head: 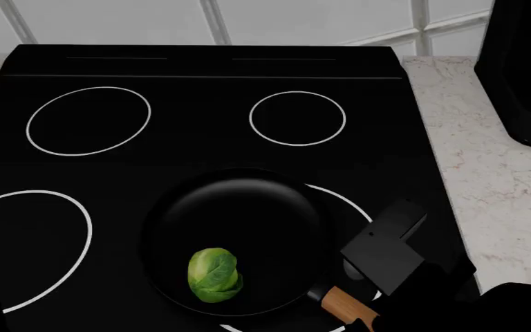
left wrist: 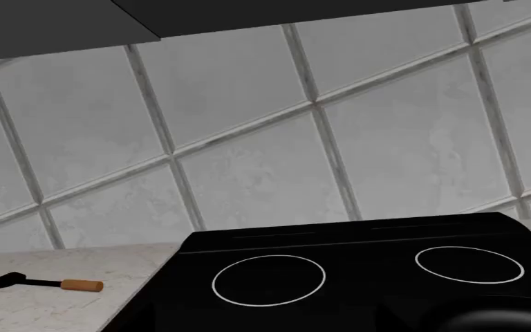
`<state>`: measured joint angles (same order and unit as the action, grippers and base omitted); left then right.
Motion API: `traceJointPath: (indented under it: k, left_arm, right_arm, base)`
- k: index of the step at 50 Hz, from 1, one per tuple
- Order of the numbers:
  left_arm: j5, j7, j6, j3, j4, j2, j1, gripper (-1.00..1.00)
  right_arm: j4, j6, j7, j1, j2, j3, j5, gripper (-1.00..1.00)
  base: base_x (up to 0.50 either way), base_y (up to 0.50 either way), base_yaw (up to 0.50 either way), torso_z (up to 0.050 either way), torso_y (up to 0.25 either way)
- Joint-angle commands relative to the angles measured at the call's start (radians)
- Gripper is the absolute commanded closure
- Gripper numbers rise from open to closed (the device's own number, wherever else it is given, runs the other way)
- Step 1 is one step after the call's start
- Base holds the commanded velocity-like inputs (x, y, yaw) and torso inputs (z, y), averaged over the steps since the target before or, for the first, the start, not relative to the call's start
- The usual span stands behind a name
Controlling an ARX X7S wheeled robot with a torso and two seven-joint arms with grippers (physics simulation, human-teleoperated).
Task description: Pick up the pan and dump the vegetables in it onto the plate. Then return the pan to the stove.
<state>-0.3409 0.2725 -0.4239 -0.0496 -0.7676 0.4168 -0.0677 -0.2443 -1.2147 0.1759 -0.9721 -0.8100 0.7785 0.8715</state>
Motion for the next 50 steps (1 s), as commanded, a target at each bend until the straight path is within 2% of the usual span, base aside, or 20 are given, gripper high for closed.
traceJointPath:
  k: [1, 7, 13, 18, 19, 23, 27, 34, 40, 43, 50]
  left_arm:
    - [0.003, 0.005, 0.009, 0.0, 0.0, 0.001, -0.005, -1.0]
    - [0.007, 0.01, 0.013, -0.004, -0.004, 0.004, -0.008, -1.0]
    - [-0.002, 0.018, -0.019, -0.018, -0.021, 0.024, 0.011, -1.0]
    - [-0.047, 0.043, -0.099, -0.072, -0.071, 0.056, 0.087, -1.0]
    - [-0.053, 0.045, -0.113, -0.077, -0.076, 0.064, 0.103, -1.0]
    - [-0.116, 0.056, -0.224, -0.121, -0.146, 0.123, 0.178, -1.0]
    - [-0.259, 0.078, -0.336, -0.243, -0.241, 0.18, 0.25, -1.0]
    - [-0.312, 0.112, -0.405, -0.269, -0.256, 0.25, 0.338, -1.0]
    - [-0.43, 0.151, -0.488, -0.351, -0.268, 0.319, 0.408, -1.0]
    - [-0.448, 0.162, -0.483, -0.364, -0.266, 0.334, 0.408, -1.0]
    - [-0.447, 0.178, -0.455, -0.349, -0.259, 0.346, 0.39, -1.0]
  right_arm:
    - [0.007, 0.014, -0.009, 0.022, 0.014, 0.0, -0.054, 1.0]
    - [-0.072, 0.025, -0.069, 0.052, -0.008, -0.081, 0.001, 1.0]
    - [-0.196, -0.024, -0.194, 0.026, -0.047, -0.241, 0.113, 1.0]
    - [-0.243, -0.09, -0.3, -0.019, -0.043, -0.388, 0.266, 1.0]
    - [-0.265, -0.099, -0.307, -0.035, -0.048, -0.384, 0.266, 1.0]
    - [-0.286, -0.122, -0.352, -0.059, -0.064, -0.471, 0.369, 1.0]
    - [-0.312, -0.112, -0.361, -0.079, -0.079, -0.507, 0.4, 1.0]
    - [-0.313, -0.119, -0.442, -0.119, -0.074, -0.591, 0.56, 1.0]
    - [-0.278, -0.119, -0.537, -0.171, -0.068, -0.625, 0.718, 1.0]
    - [-0.287, -0.115, -0.548, -0.176, -0.07, -0.628, 0.73, 1.0]
    - [-0.281, -0.121, -0.616, -0.219, -0.054, -0.6, 0.792, 1.0]
  base:
    - [0.0, 0.0, 0.0, 0.0, 0.0]
    - [0.0, 0.0, 0.0, 0.0, 0.0]
    - [0.0, 0.0, 0.0, 0.0, 0.0]
    - [0.0, 0.0, 0.0, 0.0, 0.0]
    - [0.0, 0.0, 0.0, 0.0, 0.0]
    - [0.0, 0.0, 0.0, 0.0, 0.0]
    - [0.0, 0.0, 0.0, 0.0, 0.0]
    - [0.0, 0.0, 0.0, 0.0, 0.0]
    - [0.0, 0.0, 0.0, 0.0, 0.003]
    - [0.0, 0.0, 0.0, 0.0, 0.0]
    - [0.0, 0.5, 0.0, 0.002, 0.003]
